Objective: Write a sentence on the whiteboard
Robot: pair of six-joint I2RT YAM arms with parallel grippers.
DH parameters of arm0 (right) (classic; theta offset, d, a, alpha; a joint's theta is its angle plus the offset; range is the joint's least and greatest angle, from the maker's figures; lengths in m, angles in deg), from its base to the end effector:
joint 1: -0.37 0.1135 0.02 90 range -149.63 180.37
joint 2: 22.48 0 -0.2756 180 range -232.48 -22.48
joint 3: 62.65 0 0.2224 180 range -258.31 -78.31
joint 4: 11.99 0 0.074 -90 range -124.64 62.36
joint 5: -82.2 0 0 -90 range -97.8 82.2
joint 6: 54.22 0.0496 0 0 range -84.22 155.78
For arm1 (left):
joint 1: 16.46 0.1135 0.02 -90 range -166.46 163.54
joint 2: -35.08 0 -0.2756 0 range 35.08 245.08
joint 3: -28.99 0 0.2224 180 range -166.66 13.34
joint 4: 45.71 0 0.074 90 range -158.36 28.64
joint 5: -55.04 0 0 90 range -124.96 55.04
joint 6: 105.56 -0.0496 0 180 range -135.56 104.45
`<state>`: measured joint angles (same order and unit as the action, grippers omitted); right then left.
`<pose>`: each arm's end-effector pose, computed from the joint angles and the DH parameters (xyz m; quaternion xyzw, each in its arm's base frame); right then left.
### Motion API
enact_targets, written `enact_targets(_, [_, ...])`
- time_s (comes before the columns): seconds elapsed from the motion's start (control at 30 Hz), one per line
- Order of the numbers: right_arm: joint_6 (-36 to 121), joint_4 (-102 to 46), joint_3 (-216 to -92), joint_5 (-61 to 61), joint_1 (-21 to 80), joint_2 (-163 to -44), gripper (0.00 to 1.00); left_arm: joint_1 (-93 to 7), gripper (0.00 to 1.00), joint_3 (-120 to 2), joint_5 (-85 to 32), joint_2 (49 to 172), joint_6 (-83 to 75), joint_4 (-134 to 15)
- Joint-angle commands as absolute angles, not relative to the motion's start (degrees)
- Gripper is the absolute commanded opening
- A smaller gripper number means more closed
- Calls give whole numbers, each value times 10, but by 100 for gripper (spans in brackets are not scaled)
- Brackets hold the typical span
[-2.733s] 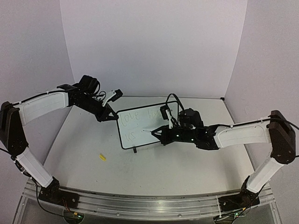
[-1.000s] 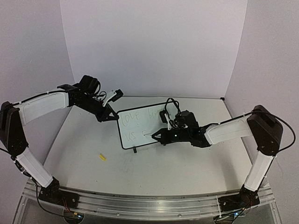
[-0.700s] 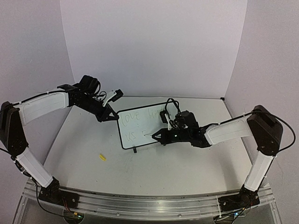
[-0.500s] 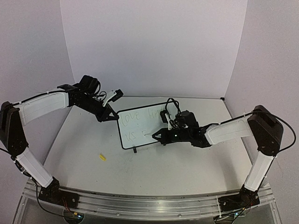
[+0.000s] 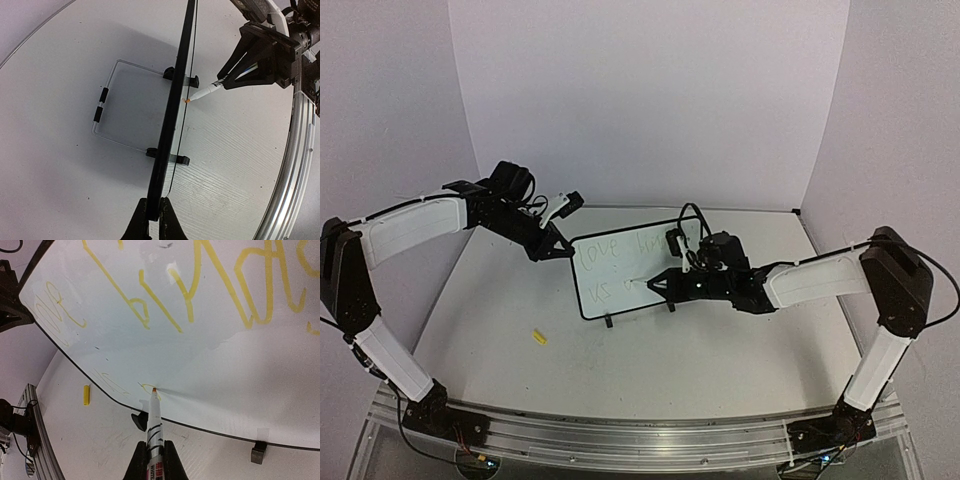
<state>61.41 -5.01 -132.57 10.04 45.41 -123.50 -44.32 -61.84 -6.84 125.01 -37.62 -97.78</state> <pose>0.2533 0.2752 0.2196 -0.2229 0.8030 0.4168 0.3630 0.2683 -0.1683 0.3009 0.4593 0.7954 -0.2451 0.3104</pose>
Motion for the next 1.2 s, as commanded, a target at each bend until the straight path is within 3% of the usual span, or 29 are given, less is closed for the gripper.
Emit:
enact_targets(0.0, [618,-27,-1342,71,449,-1225,0,-442,0,-611,-136,1246,-402,-969])
enact_targets(0.7, [630,-23,-1314,64,449,-1257,0,-442,0,-612,-135,1248,-402,-969])
enact_targets(1.17, [624,-28,-1310,72,449,-1192,0,-441,0,-612,-134,1248,-401,-969])
